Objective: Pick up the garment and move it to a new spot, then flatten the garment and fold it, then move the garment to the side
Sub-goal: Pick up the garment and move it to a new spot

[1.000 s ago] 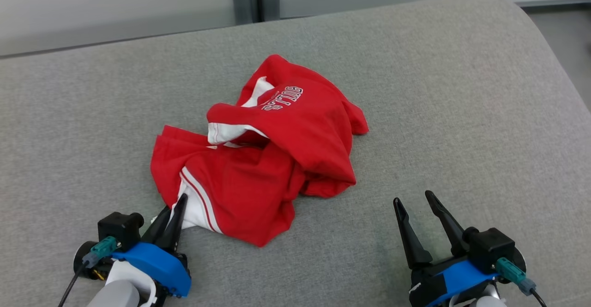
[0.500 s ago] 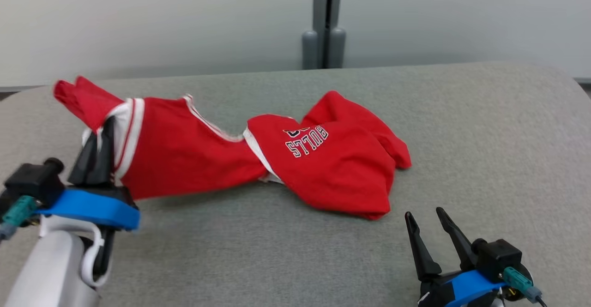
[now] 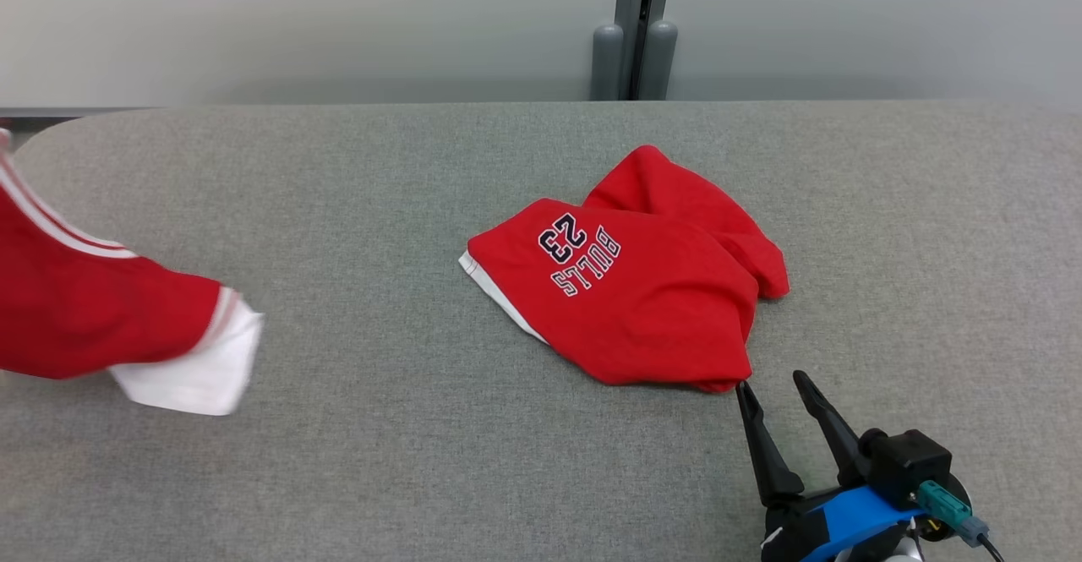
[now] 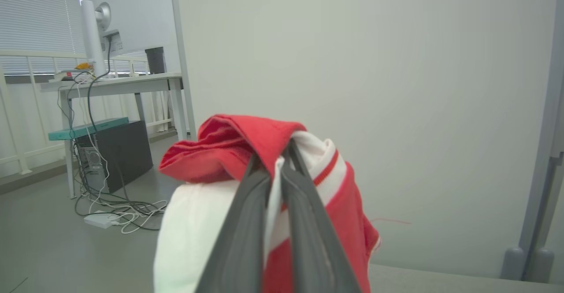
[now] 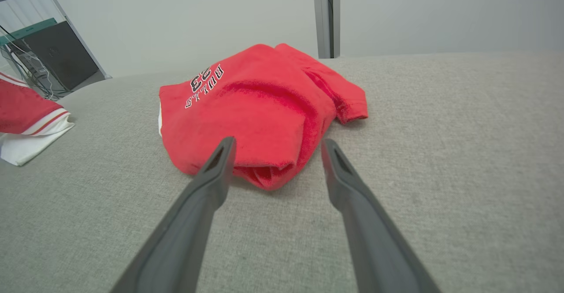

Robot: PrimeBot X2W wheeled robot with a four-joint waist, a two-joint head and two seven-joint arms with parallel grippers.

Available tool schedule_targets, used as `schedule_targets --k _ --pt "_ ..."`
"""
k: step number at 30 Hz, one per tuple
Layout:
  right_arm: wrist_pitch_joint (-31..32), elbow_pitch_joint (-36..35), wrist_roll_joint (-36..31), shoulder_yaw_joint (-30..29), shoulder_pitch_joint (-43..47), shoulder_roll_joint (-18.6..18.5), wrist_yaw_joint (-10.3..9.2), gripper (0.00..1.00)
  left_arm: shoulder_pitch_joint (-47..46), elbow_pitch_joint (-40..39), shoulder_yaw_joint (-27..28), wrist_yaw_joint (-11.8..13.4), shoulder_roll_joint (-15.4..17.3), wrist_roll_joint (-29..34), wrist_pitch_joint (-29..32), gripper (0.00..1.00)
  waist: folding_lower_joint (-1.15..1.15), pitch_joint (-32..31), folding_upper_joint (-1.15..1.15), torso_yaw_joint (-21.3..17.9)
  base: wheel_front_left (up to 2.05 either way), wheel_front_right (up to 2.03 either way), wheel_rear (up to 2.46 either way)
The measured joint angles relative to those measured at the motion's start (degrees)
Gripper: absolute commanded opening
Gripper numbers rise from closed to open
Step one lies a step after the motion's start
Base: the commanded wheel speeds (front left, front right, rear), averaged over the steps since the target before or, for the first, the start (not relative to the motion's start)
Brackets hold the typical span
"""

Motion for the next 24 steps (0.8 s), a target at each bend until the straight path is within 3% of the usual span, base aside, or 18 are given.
schedule_targets --k 8,11,16,24 --pt "0.0 -0.26 -0.99 -1.02 -0.09 -0.01 0.0 1.0 -1.52 -0.22 7.06 0.12 2.47 2.41 0.0 0.0 0.0 2.05 0.0 -0.05 0.0 0.0 0.0" --pt "0.0 -0.49 -1.2 -0.77 -0.4 0.0 0.0 1.0 -2.21 0.35 10.76 2.16 2.87 4.13 0.0 0.0 0.0 2.75 0.0 -0.2 0.0 0.0 0.0" --pt "0.0 -0.86 -1.67 -0.48 -1.12 -0.01 -0.01 1.0 -2.85 -0.31 15.5 3.02 3.63 6.97 0.0 0.0 0.0 3.71 0.01 -0.5 0.0 0.0 0.0" --pt "0.0 -0.9 -2.15 -0.56 -1.35 0.0 0.0 1.0 -3.73 -3.07 18.73 1.53 0.74 10.28 -0.01 0.0 -0.01 4.67 0.0 -0.56 0.0 0.0 0.0"
